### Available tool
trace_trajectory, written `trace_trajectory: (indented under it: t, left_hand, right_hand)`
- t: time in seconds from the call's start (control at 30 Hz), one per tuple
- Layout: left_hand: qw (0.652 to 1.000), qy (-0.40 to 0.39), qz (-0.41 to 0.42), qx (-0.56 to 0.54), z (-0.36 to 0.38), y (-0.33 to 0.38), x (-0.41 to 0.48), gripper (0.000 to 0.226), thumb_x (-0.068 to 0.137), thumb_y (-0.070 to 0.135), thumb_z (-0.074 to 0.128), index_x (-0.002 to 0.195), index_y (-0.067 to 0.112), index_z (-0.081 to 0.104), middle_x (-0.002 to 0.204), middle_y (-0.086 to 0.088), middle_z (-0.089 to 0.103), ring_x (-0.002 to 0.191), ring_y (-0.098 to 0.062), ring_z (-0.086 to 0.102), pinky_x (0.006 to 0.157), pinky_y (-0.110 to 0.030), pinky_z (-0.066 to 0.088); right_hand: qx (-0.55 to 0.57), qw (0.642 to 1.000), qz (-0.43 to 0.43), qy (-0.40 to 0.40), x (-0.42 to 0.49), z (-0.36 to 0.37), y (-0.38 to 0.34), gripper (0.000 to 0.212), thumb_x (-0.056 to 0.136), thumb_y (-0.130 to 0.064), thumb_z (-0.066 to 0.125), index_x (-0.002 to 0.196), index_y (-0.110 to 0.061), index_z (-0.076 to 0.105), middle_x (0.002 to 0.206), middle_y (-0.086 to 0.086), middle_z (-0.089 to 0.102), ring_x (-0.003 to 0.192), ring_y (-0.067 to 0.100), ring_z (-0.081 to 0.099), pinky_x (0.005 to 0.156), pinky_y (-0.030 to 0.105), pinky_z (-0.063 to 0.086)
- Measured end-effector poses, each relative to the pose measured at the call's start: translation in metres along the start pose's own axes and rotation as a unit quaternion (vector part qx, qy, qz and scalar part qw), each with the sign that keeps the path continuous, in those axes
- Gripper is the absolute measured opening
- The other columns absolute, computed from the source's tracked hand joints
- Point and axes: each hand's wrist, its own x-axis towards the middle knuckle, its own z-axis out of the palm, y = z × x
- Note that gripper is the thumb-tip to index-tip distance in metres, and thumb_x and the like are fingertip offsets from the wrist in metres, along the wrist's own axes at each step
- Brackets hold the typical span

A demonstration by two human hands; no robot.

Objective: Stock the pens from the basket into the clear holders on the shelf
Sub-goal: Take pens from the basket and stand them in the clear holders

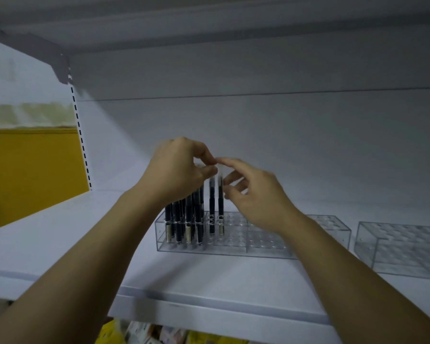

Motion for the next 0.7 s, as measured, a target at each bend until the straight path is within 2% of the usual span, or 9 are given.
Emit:
trace_trajectory:
  t: [0.07,0.17,0.3,0.37,0.47,0.6,0.7]
  left_hand:
    - [0.999,0.015,0.01,0.028,0.0,0.0,-0.001,0.016,0.088,0.035,0.065,0.101,0.027,0.071,0.11,0.008,0.07,0.09,-0.006,0.059,0.093,-0.029,0.042]
    - [0.997,0.012,0.02,0.069,-0.003,0.0,-0.008,0.026,0.089,0.039,0.063,0.113,0.031,0.068,0.12,0.009,0.066,0.114,-0.014,0.057,0.108,-0.04,0.036]
    - [0.995,0.015,0.046,0.083,-0.015,0.0,-0.025,0.039,0.089,0.038,0.063,0.127,0.031,0.058,0.132,0.009,0.059,0.125,-0.013,0.05,0.117,-0.04,0.022]
    - [0.995,0.029,0.057,0.078,-0.022,0.001,-0.035,0.042,0.089,0.036,0.063,0.13,0.03,0.057,0.134,0.009,0.057,0.127,-0.012,0.048,0.118,-0.038,0.018]
    - [0.993,0.058,0.077,0.064,-0.03,0.007,-0.054,0.04,0.089,0.034,0.064,0.128,0.027,0.059,0.13,0.008,0.06,0.122,-0.012,0.051,0.117,-0.035,0.02]
    - [0.991,0.069,0.108,0.042,-0.023,0.026,-0.089,0.04,0.086,0.031,0.067,0.125,0.025,0.062,0.124,0.006,0.063,0.118,-0.014,0.054,0.113,-0.031,0.023]
    - [0.99,0.062,0.124,0.026,-0.009,0.038,-0.122,0.04,0.086,0.032,0.067,0.126,0.026,0.061,0.124,0.007,0.063,0.117,-0.015,0.053,0.107,-0.031,0.031]
  right_hand:
    - [-0.02,1.0,0.004,-0.014,-0.005,0.001,-0.003,0.059,0.095,-0.019,0.058,0.143,-0.045,0.036,0.103,-0.016,0.058,0.082,0.002,0.061,0.072,0.014,0.049]
    - [-0.058,0.998,0.003,-0.002,-0.008,0.0,-0.008,0.066,0.095,-0.024,0.058,0.146,-0.048,0.025,0.116,-0.014,0.057,0.093,0.003,0.06,0.085,0.025,0.053]
    - [-0.07,0.997,0.011,0.037,-0.019,-0.006,-0.013,0.062,0.092,-0.029,0.062,0.145,-0.042,0.033,0.122,-0.015,0.055,0.106,0.002,0.055,0.095,0.034,0.051]
    - [-0.087,0.995,0.009,0.037,-0.033,-0.01,-0.016,0.058,0.091,-0.03,0.063,0.143,-0.038,0.039,0.128,-0.012,0.056,0.112,0.004,0.054,0.099,0.034,0.048]
    - [-0.13,0.991,0.008,0.033,-0.056,-0.018,-0.023,0.057,0.09,-0.035,0.064,0.142,-0.037,0.04,0.136,-0.01,0.053,0.122,0.008,0.049,0.105,0.031,0.041]
    - [-0.161,0.986,-0.001,0.041,-0.091,-0.027,-0.04,0.059,0.09,-0.04,0.062,0.143,-0.039,0.036,0.144,-0.015,0.043,0.131,0.005,0.039,0.107,0.023,0.03]
    - [-0.176,0.983,-0.001,0.057,-0.123,-0.029,-0.05,0.065,0.089,-0.041,0.064,0.145,-0.04,0.032,0.146,-0.016,0.04,0.133,0.005,0.035,0.106,0.021,0.026]
